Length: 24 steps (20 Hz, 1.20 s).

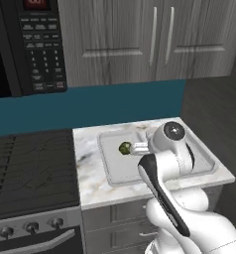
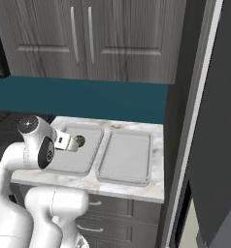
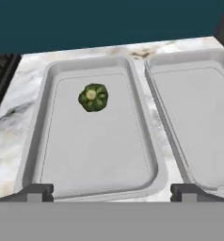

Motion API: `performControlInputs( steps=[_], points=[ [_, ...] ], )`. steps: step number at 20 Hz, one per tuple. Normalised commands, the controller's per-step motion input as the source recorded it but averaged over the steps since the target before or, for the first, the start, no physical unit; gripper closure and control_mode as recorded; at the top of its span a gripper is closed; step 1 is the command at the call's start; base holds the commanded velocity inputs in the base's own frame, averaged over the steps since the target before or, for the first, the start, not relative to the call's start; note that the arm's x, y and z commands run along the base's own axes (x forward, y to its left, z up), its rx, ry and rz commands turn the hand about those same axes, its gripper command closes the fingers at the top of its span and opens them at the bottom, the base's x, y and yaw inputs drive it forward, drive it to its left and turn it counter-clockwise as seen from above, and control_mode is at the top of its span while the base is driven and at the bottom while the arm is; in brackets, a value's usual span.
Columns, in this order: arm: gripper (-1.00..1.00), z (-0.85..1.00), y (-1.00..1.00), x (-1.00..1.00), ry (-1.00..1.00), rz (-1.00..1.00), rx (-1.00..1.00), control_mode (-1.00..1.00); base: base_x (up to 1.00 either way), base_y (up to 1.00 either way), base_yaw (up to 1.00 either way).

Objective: Place one broccoli and one chicken drumstick in each tupperware on the nearby counter, to pack two identical lunches.

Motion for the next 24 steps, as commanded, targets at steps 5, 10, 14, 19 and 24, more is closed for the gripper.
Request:
performControlInputs(
  steps=[5,10,14,19,24],
  points=[
    [-1.00,0.00,0.00,0.00,0.00,0.00,0.00,1.00,-1.00,-0.21,0.00],
    [-1.00,0.00,0.00,0.00,0.00,0.00,0.00,1.00,-1.00,-0.20,0.00],
    [-1.00,0.00,0.00,0.00,0.00,0.00,0.00,1.00,-1.00,-0.26,-0.01],
    [-1.00,0.00,0.00,0.00,0.00,0.00,0.00,1.00,-0.96,-0.47,-0.07],
    [-1.00,0.00,0.00,0.00,0.00,0.00,0.00,1.00,-0.77,-0.79,-0.13]
  ],
)
